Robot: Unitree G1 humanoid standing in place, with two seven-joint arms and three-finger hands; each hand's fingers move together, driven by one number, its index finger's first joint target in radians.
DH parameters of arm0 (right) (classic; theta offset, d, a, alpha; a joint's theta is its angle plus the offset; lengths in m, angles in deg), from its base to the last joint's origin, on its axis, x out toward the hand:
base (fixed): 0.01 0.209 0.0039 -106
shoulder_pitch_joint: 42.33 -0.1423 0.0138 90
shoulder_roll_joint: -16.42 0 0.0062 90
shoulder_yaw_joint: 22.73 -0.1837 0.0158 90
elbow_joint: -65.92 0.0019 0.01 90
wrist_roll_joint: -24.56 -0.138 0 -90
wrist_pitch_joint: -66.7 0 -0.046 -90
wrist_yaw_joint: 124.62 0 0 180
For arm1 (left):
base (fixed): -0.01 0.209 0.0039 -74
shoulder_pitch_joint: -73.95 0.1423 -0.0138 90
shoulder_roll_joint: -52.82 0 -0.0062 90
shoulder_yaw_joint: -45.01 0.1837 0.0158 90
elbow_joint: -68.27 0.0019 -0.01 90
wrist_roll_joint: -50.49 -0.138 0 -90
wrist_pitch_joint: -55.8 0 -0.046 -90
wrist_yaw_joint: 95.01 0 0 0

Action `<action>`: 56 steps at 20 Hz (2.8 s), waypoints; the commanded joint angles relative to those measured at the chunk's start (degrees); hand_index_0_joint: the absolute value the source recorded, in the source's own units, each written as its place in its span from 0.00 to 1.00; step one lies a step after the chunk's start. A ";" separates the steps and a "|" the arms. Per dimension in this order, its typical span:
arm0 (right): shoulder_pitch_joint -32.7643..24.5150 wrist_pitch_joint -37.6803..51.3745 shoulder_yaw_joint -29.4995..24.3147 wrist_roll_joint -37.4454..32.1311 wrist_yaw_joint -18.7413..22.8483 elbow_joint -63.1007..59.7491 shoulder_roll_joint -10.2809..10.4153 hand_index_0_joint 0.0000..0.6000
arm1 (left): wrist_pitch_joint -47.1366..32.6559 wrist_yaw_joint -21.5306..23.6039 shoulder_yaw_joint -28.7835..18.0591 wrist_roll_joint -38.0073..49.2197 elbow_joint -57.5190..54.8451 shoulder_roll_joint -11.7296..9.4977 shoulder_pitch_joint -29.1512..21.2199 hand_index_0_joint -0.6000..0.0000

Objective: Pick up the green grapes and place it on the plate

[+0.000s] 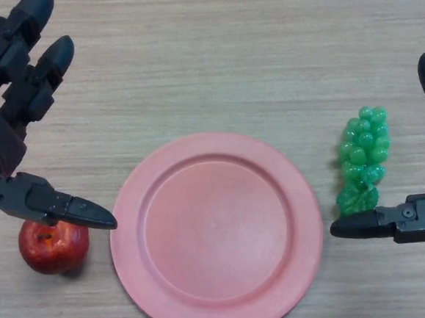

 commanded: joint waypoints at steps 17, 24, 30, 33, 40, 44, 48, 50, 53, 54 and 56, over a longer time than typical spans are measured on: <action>-5.76 11.06 -6.60 -3.78 -4.19 -7.74 -4.97 0.00 | -10.51 0.97 -3.46 -2.36 0.13 -2.62 -2.75 1.00; -15.85 29.12 -4.51 9.44 -14.29 -32.41 -10.62 0.00 | -15.71 2.44 -1.33 -7.16 5.49 -2.12 -3.06 1.00; -26.03 40.36 -1.25 20.44 -23.34 -52.06 -13.25 0.00 | -16.05 2.53 -1.65 -6.54 5.53 -1.96 -3.02 1.00; -32.33 47.71 1.04 27.35 -21.48 -63.26 -12.81 0.00 | -14.98 2.57 -1.89 -6.00 5.65 -2.60 -3.75 1.00; -44.39 63.24 4.37 41.16 -11.14 -89.29 -13.36 0.00 | -15.64 2.71 -2.56 -4.76 7.48 -3.01 -4.74 1.00; -47.26 65.55 4.36 43.35 -8.03 -96.24 -13.34 0.50 | -16.14 3.04 -2.81 -4.79 8.26 -3.17 -4.71 1.00; -50.77 66.76 5.26 46.81 0.48 -103.73 -12.99 1.00 | -16.65 3.85 -2.37 -5.52 9.06 -3.36 -4.88 1.00; -50.81 68.17 6.64 50.51 4.72 -104.87 -13.90 1.00 | -17.12 3.71 -2.33 -5.58 9.43 -3.31 -4.75 1.00; -51.20 69.32 6.92 54.77 10.28 -105.88 -14.90 1.00 | -17.26 3.65 -2.20 -5.69 9.10 -3.18 -4.16 1.00; -51.20 69.36 6.97 55.53 11.19 -105.60 -15.08 1.00 | -17.33 3.53 -2.21 -5.64 8.94 -3.13 -3.99 1.00; -50.90 69.11 6.61 56.90 12.51 -103.77 -15.62 1.00 | -17.32 3.23 -2.33 -5.26 8.50 -3.00 -3.68 1.00</action>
